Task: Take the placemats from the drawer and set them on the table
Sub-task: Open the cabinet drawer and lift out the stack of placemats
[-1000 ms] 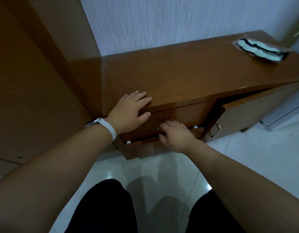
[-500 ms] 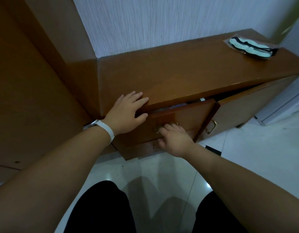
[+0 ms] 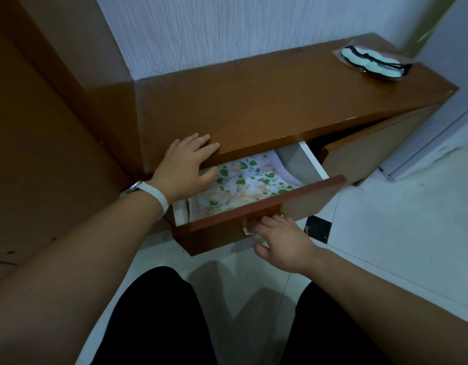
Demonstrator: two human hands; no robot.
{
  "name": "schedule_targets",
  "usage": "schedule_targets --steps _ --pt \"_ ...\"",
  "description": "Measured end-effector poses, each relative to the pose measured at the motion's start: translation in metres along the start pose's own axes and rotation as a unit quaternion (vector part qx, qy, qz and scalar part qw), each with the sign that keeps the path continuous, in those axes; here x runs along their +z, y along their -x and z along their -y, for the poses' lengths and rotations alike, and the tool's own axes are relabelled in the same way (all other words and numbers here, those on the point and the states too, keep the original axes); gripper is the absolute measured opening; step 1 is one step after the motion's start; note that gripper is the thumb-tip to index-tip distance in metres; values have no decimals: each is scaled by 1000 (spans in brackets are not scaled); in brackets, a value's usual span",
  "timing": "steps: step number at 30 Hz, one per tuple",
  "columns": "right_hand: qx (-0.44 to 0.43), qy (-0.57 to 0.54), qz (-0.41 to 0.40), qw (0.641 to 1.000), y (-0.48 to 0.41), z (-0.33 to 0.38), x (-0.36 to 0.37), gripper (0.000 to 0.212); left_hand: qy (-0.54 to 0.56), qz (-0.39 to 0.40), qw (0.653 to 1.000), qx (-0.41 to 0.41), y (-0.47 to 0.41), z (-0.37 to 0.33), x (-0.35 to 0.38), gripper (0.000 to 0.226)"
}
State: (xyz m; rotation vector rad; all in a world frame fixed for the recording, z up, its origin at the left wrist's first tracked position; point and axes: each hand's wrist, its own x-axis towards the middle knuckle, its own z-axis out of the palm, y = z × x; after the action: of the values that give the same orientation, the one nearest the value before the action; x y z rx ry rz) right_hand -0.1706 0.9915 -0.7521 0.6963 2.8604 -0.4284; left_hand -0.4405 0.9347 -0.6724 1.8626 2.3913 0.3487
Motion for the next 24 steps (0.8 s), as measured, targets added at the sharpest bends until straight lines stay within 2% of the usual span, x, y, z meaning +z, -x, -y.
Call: schedule_targets --steps 6,12,24 --pt "8 -11 -6 1000 30 2 11 55 10 -8 1000 -2 2 -1 1 58" --pt "11 -24 -76 997 49 6 20 41 6 -14 1000 5 3 -2 0 57" --pt "-7 -20 -82 996 64 7 22 36 -13 -29 999 17 1 2 3 58"
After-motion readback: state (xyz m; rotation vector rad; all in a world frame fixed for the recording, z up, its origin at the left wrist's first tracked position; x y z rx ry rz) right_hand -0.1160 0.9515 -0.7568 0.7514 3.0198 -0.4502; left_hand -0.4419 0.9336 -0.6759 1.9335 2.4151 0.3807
